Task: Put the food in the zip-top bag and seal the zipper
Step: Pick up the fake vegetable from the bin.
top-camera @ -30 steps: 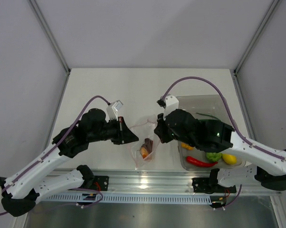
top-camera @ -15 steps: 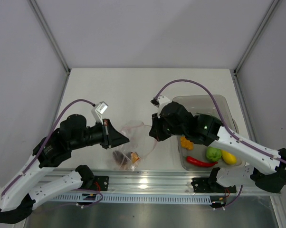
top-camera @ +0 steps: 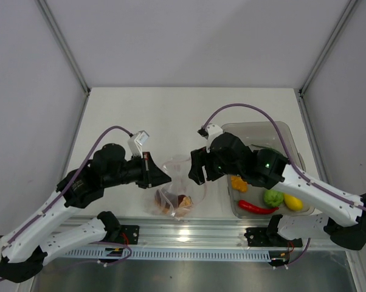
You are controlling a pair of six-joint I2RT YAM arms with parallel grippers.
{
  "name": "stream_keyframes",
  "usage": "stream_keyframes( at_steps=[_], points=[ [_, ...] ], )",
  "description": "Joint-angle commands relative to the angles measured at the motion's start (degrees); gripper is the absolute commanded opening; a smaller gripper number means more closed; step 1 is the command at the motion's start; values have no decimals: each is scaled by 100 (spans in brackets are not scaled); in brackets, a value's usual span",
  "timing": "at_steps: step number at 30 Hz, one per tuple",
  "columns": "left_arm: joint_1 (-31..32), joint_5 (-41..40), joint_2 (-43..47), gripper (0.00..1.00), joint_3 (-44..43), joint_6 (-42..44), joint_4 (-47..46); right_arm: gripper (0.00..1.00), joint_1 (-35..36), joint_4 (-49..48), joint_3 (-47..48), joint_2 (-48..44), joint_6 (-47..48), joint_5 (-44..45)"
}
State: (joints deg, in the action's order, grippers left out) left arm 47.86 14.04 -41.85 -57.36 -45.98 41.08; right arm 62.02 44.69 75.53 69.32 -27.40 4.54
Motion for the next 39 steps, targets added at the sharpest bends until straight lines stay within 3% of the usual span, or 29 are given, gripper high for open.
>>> stream_keyframes(
  at_steps=[1,6,9,12,14,18,21,27,30,39],
  points=[
    [-31,-103,-122,1,-65,168,-232,73,-32,294,243,-506,-46,450],
    [-31,-139,-280,1,-91,229,-329,87,-330,734,252,-1367,-345,1548],
    [-39,-86,-333,1,-47,264,-452,89,-1120,1006,147,-1719,-354,2155],
    [-39,-42,-368,1,-38,300,-522,90,-2235,1051,-20,-1799,-153,2166],
    [-39,-7,-377,0,-20,326,-610,90,-2859,937,-178,-1755,-12,1973],
    [-39,168,-429,1,93,352,-820,89,-4956,429,-844,-1440,103,668],
    [-39,441,-508,1,278,326,-1171,88,-5891,-150,-1345,-1307,-63,-90],
    [-39,1012,-720,1,551,291,-1716,89,-6377,-548,-1523,-596,-749,363],
    [-39,1074,-790,1,516,387,-1753,88,-6684,-829,-1698,-341,-1004,136],
    [-162,1275,-869,1,384,686,-1779,80,-7388,-1058,-2156,327,-732,179]
  ],
)
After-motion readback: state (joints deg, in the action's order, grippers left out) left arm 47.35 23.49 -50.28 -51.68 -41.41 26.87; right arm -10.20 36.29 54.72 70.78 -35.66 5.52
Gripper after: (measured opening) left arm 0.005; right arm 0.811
